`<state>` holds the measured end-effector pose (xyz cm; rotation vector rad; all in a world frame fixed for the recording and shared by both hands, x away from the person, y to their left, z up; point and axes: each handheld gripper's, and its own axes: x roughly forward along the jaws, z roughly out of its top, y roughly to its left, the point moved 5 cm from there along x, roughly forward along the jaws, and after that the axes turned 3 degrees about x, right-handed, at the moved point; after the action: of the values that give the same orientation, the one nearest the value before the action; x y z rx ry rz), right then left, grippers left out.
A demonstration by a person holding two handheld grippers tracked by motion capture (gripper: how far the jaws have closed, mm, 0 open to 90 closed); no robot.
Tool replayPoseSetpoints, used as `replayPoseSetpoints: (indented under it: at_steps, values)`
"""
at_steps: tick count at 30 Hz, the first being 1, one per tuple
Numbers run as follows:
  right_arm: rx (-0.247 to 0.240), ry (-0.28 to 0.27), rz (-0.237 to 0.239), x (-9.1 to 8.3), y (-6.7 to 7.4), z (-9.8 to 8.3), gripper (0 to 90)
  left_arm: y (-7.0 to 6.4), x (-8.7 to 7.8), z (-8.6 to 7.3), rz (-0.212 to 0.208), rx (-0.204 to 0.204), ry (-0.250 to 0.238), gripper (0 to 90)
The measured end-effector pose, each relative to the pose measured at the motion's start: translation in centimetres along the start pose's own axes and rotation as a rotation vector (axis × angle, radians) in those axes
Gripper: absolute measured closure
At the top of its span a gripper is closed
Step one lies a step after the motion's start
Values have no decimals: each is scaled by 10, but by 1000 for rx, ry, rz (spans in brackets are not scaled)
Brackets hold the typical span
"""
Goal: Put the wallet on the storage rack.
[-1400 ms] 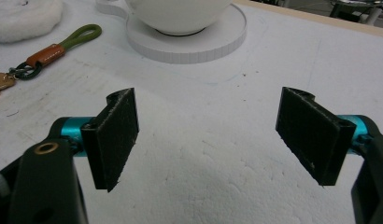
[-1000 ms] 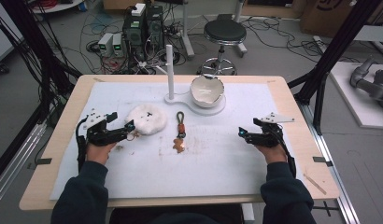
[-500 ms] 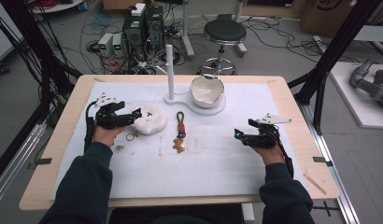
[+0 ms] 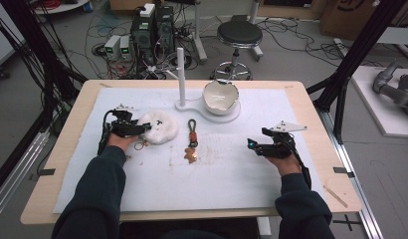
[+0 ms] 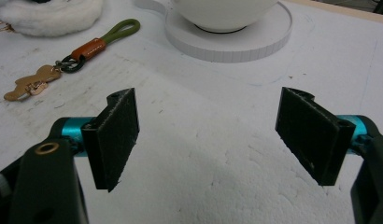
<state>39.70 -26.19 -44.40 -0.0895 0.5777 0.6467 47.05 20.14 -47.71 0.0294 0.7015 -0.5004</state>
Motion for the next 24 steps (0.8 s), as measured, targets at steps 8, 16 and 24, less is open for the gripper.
replayPoseSetpoints:
  at_steps: [8,16,24]
  values:
    - [8,2,8,0,2,0,241,-6,-25,6,-23,21,-79,754]
    - [55,-53,49,1,11,8,208,-41,-65,25,-103,80,-281,765]
    - [105,-74,225,22,48,21,208,-80,-78,31,-203,59,-410,765]
